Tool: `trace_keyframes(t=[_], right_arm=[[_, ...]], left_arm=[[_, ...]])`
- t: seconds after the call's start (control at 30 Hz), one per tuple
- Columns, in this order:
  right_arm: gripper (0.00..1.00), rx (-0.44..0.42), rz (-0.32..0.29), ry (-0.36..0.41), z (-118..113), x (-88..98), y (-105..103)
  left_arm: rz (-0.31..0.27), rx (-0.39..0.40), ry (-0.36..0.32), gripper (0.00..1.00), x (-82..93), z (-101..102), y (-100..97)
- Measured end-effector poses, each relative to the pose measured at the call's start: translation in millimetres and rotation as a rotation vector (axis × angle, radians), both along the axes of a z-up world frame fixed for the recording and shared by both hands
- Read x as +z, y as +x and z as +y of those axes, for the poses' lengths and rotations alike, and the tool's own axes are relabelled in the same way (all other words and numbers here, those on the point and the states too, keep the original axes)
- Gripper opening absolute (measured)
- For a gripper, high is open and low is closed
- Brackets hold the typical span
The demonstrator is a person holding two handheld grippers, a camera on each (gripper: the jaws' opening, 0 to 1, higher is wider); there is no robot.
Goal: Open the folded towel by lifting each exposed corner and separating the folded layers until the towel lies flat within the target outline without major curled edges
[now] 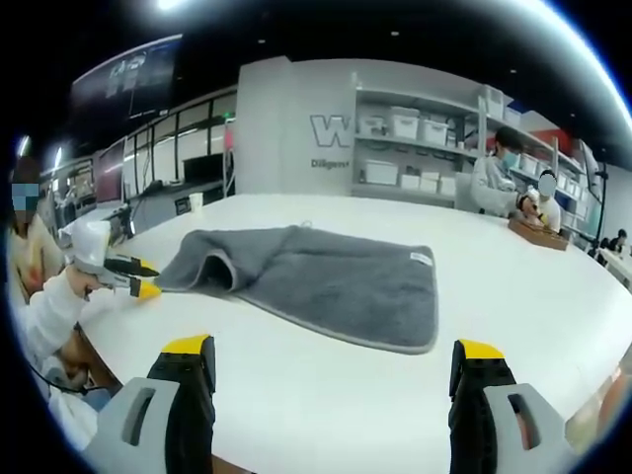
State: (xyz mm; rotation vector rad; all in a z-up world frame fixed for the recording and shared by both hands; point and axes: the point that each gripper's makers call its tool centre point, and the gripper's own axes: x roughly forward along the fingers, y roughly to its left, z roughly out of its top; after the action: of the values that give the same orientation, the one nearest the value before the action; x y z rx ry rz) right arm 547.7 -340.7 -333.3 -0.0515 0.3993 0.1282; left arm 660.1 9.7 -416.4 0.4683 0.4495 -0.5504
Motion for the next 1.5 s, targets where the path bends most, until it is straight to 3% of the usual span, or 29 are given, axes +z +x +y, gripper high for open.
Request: trace_keyframes(t=[0.2,0.53,0.7,1.0,1.5], right_arm=[[0.99,-0.002,-0.001,0.002,-1,0.2,0],[0.99,-0.004,-0.001,0.001,-2,0.7,0],[0.99,-0.003,0.002,-0.001,-1,0.2,0],[0.99,-0.008,0.002,0.003,-3,0.0,-1],[0.99,-0.004,0.007,0.003,-1,-1.6,0]], left_arm=[[0.035,-0.041,-0.031,0.14,-4.2,-8,-1.5],[0.149,-0.003,-0.149,0.13,-6.7,-6,3.8],[0.17,-0.02,-0.15,0.1,-7.1,-7,3.1],[0.15,-0.02,-0.137,0.04,-5.9,-2,2.2],[0.19,0.009,-0.098,0.04,-8.2,30,-9.4]])
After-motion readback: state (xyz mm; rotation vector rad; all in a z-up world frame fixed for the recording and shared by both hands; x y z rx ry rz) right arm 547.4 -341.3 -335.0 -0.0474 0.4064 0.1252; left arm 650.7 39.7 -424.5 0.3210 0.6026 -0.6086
